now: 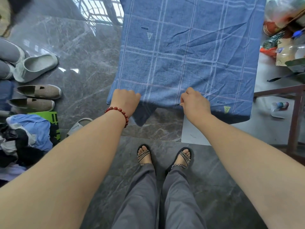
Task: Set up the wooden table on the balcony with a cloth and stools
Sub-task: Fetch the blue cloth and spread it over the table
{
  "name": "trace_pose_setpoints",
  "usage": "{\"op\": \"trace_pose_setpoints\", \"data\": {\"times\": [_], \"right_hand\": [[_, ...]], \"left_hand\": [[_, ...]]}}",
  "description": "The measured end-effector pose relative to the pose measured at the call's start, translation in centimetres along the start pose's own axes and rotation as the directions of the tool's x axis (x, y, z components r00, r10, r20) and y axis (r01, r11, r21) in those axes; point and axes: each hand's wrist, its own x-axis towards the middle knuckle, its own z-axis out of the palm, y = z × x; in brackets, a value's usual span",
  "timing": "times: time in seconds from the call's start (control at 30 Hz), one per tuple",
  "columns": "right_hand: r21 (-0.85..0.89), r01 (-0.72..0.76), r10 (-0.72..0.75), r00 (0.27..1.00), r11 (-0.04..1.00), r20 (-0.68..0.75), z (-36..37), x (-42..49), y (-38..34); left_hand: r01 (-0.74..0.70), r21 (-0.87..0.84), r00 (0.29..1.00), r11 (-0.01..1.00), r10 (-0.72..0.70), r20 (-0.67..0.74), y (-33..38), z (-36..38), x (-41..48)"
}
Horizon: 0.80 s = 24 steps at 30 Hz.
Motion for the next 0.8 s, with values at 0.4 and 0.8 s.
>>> {"op": "trace_pose_setpoints", "data": {"times": [0.4,0.8], "right_hand": [[0.041,-0.059,0.058,0.997,0.997,0.043,-3.5,0.0,0.3],[0.125,-0.054,0.052,0.998,0.991,0.017,-9.1,7.1,3.6]], "left_hand": [[-0.011,-0.142,1.000,0.990,0.011,0.000,-0.5,-3.7,1.2],[0.007,-0.143,1.000,0.990,-0.010,-0.024,-2.1,-10.2,9.1]]}}
